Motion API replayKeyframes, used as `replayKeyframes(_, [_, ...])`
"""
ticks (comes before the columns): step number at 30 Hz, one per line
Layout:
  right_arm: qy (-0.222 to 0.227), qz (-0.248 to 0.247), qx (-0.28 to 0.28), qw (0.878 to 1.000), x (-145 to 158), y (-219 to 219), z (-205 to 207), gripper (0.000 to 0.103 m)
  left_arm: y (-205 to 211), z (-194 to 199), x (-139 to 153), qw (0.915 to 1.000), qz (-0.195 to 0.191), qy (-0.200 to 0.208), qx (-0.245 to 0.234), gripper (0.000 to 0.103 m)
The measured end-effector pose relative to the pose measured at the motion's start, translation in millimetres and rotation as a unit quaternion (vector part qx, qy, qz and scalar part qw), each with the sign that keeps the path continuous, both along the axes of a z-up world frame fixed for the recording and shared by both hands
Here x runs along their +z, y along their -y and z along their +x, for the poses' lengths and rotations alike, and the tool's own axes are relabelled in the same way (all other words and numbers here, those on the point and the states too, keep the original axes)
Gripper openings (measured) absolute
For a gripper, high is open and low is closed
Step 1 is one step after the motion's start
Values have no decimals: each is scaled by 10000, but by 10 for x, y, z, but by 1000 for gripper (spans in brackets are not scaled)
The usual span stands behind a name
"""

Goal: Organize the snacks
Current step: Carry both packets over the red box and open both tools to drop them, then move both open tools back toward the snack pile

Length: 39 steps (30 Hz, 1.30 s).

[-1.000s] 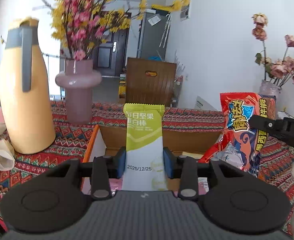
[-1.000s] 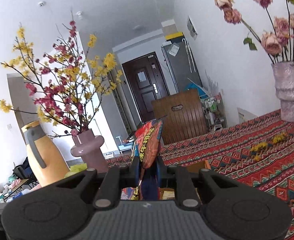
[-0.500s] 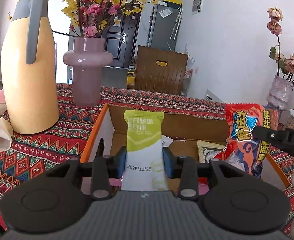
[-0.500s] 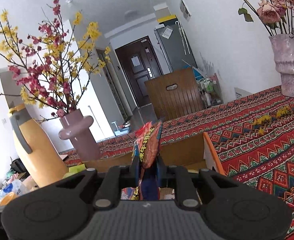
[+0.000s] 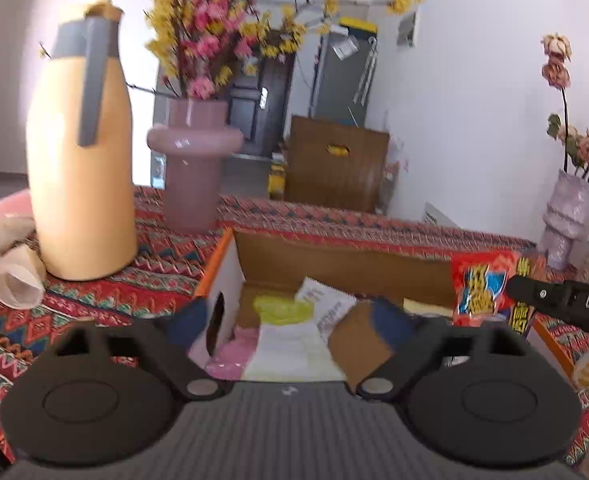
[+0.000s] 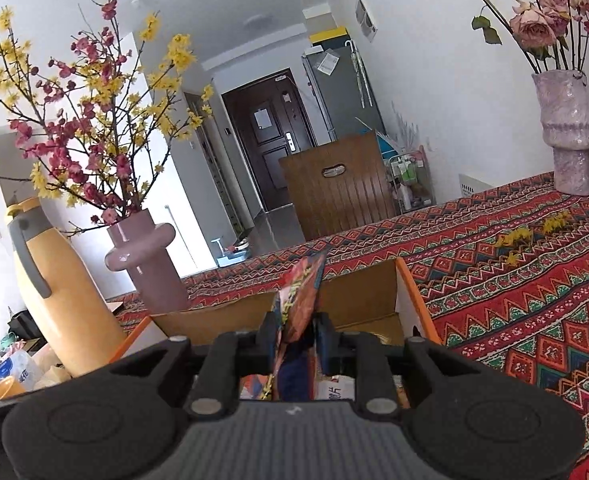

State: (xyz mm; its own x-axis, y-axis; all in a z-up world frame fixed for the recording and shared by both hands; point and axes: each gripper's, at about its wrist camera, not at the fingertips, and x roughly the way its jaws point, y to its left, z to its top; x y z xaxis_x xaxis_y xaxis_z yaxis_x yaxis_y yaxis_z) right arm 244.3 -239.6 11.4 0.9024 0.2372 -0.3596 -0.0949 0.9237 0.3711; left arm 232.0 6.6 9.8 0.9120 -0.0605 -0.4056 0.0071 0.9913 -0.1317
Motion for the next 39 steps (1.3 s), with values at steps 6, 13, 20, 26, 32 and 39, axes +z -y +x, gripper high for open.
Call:
replayKeyframes(6, [319, -225, -174, 9991, 37, -53, -140, 103, 28, -25, 12, 9999, 115, 65, 102, 103])
replayKeyframes(13, [250, -237, -181, 9992, 40, -55, -136, 103, 7, 4, -15, 9998, 106, -9, 137, 103])
replayKeyframes(20, [191, -266, -173, 9993, 20, -67, -125, 103, 26, 3, -38, 9999, 132, -51, 89, 103])
replayKeyframes(26, [146, -280, -185, 9993, 1, -71, -104, 103, 64, -42, -13, 9998, 164, 30, 105, 103])
replayKeyframes(32, [288, -282, -203, 9990, 73, -63, -161, 103, 113, -179, 135, 9991, 239, 225, 286, 103])
replayKeyframes(39, [582, -376, -155, 9975, 288, -50, -436, 103, 120, -450, 281, 9987, 286, 338, 252, 103])
